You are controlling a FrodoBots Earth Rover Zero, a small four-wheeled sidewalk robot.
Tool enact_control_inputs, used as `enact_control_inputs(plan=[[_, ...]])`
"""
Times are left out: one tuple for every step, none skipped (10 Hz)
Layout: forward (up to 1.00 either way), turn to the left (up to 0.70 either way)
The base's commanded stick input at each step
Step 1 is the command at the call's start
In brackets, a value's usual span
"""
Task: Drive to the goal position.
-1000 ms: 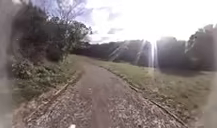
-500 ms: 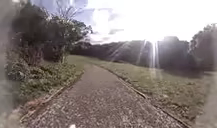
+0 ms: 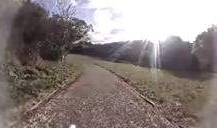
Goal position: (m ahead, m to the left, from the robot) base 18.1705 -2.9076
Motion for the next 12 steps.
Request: enact_control_inputs(plan=[[0.70, 0.00], [0.70, 0.00], [0.70, 0.00], [0.70, 0.00], [0.70, 0.00], [0.70, 0.00], [0.70, 0.00], [0.70, 0.00], [0.70, 0.00], [0.70, 0.00], [0.70, 0.00], [0.70, 0.00]])
